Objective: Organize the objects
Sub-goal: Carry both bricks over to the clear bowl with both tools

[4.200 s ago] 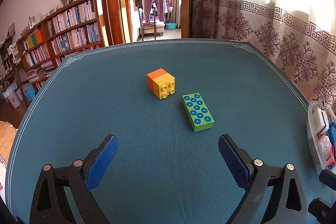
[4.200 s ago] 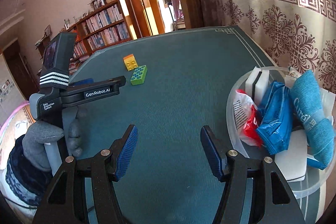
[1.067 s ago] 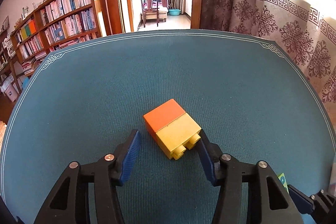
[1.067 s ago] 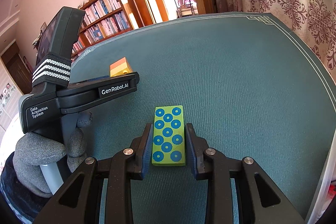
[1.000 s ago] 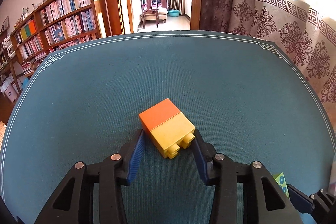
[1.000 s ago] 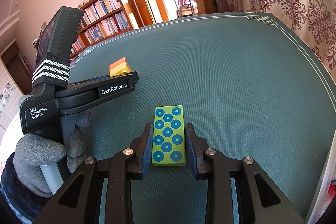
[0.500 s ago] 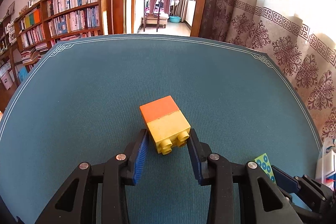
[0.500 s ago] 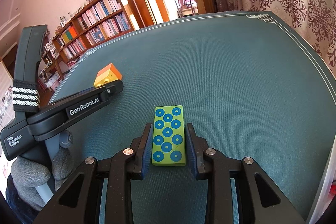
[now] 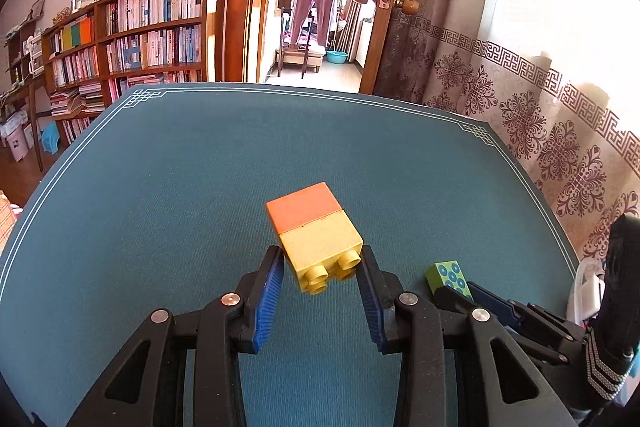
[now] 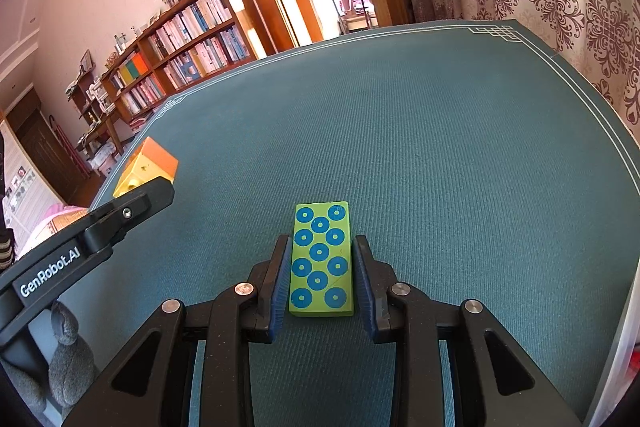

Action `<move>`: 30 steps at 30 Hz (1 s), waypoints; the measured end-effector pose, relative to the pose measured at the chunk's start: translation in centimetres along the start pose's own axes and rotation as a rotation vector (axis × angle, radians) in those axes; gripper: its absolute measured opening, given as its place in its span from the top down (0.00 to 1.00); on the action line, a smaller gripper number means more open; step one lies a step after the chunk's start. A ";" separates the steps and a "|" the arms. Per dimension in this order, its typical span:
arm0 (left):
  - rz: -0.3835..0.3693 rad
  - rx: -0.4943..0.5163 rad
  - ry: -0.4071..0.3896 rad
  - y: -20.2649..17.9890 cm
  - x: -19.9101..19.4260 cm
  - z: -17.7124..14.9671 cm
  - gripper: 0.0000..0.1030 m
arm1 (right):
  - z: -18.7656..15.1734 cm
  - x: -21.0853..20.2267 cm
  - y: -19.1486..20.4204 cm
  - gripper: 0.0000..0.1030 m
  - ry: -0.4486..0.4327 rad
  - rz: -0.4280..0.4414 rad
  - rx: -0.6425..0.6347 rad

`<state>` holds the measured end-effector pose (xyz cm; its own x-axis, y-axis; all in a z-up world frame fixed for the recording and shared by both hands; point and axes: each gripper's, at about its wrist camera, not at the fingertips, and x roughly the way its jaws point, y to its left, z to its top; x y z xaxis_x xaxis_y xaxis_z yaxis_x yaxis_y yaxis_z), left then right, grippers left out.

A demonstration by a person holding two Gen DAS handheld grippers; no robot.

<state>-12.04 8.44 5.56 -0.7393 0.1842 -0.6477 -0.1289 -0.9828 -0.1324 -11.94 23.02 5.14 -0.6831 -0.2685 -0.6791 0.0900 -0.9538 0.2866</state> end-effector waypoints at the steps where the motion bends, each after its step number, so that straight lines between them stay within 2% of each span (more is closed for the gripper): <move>1: 0.005 0.006 -0.005 -0.3 -0.2 -0.2 0.62 | 0.0 0.0 0.0 0.70 0.000 0.001 0.001; 8: 0.014 0.038 -0.029 -1.5 -1.9 -1.4 0.62 | 0.0 0.0 -0.2 0.70 -0.001 -0.001 0.003; 22: 0.027 0.061 -0.041 -1.7 -2.4 -2.2 0.62 | -1.0 -1.3 -0.4 0.70 -0.011 0.006 0.009; 30: 0.023 0.075 -0.044 -2.1 -2.6 -2.4 0.62 | -3.5 -4.7 -0.5 0.70 -0.024 0.019 0.025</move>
<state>-8.27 10.09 5.70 -0.7710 0.1620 -0.6159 -0.1590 -0.9854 -0.0603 -6.25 24.27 5.83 -0.6989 -0.2831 -0.6568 0.0852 -0.9447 0.3166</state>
